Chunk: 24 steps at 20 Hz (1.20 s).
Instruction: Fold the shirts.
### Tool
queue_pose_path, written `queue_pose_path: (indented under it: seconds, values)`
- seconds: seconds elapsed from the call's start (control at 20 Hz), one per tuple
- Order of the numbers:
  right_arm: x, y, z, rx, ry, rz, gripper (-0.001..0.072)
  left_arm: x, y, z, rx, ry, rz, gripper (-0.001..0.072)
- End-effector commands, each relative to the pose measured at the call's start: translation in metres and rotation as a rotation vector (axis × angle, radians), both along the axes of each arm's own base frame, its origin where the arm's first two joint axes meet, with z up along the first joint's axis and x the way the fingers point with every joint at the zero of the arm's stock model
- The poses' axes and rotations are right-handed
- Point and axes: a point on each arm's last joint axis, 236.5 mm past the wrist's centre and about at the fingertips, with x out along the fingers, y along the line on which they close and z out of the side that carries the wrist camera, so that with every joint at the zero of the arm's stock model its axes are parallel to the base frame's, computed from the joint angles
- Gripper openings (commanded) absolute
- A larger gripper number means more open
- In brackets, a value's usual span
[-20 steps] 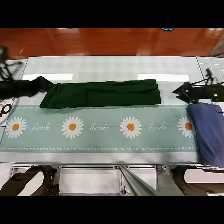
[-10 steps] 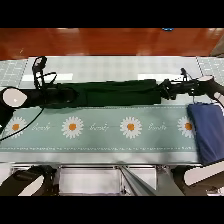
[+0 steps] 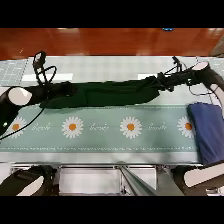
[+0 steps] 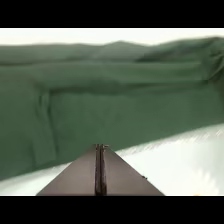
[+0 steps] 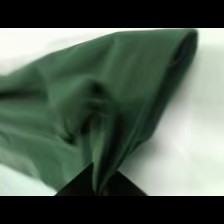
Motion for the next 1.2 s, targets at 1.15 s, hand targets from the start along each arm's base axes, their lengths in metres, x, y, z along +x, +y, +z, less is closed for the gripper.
queue_pose_path:
  seconds: [1.15]
  values:
    - [-0.135, -0.009, 0.208, -0.227, -0.391, 0.015, 0.0018, -0.001, -0.26, -0.051, -0.134, 0.46, -0.601, 0.0031]
